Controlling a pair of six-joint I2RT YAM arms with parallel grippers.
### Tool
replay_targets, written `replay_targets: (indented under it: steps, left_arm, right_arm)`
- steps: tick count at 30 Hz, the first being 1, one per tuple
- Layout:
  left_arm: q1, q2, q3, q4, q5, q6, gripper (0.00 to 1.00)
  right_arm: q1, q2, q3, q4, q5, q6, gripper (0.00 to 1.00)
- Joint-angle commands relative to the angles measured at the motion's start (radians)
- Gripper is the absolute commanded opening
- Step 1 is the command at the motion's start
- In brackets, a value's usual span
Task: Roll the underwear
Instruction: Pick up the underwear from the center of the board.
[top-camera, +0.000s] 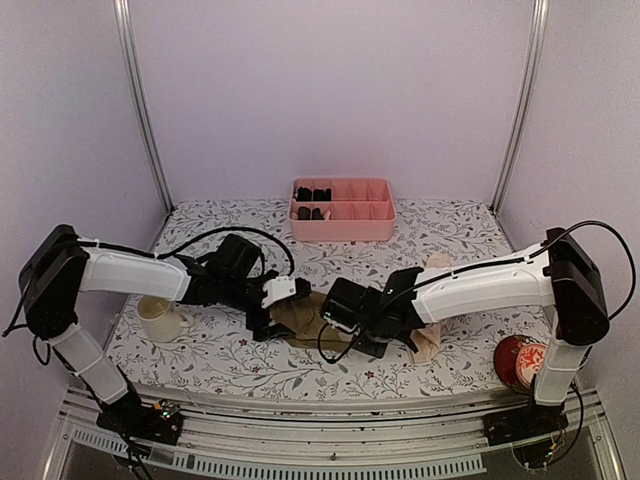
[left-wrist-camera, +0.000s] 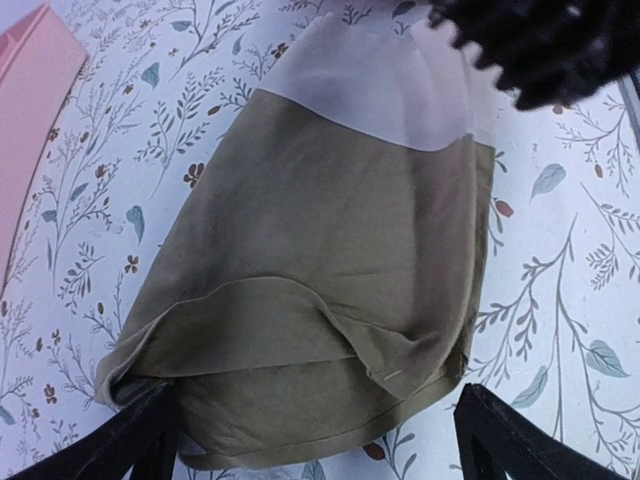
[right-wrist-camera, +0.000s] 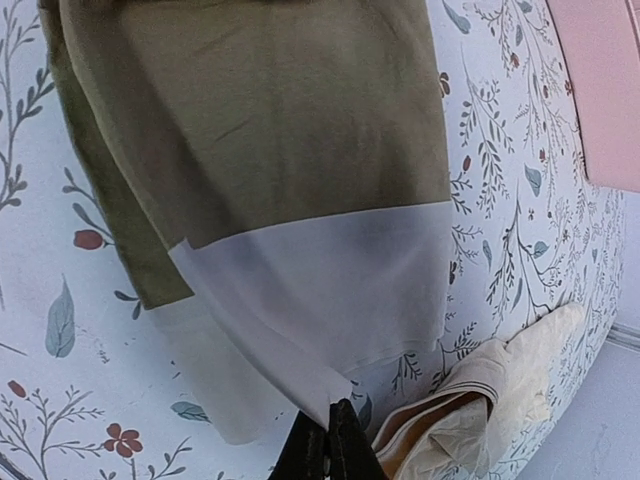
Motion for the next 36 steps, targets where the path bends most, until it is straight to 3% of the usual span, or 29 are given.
replay_targets:
  steps: [1,7,13,15,20,25,30,36]
  left_arm:
    - [-0.043,-0.015,-0.022,-0.005,0.04,0.06,0.97]
    - [-0.093,-0.045,-0.063,-0.022,0.088,0.125,0.87]
    - [-0.119,-0.094,-0.107,-0.006,0.109,0.173,0.65]
    - [-0.12,-0.094,-0.111,0.027,0.063,0.147,0.66]
    - [-0.083,-0.113,-0.112,0.134,-0.006,0.059,0.78]
    - [-0.081,-0.082,-0.104,0.182,-0.048,0.031,0.8]
    - [-0.081,-0.035,-0.063,0.084,0.059,0.068,0.81]
    - [-0.081,0.012,-0.041,0.08,0.02,0.065,0.81]
  right_arm:
    - [-0.011,-0.038,0.007,-0.011,0.071,0.006,0.03]
    - [-0.014,-0.065,0.003,0.012,0.067,-0.017,0.03]
    - [-0.037,-0.056,0.025,0.022,0.08,-0.016,0.03]
    - [-0.047,-0.056,0.032,0.026,0.084,-0.017,0.03]
    - [-0.055,-0.067,0.034,0.045,0.082,-0.028,0.03]
    - [-0.055,-0.074,0.014,0.061,0.068,-0.027,0.03]
    - [-0.054,-0.074,0.001,0.066,0.067,-0.021,0.03]
    - [-0.055,-0.077,-0.009,0.074,0.069,-0.019,0.03]
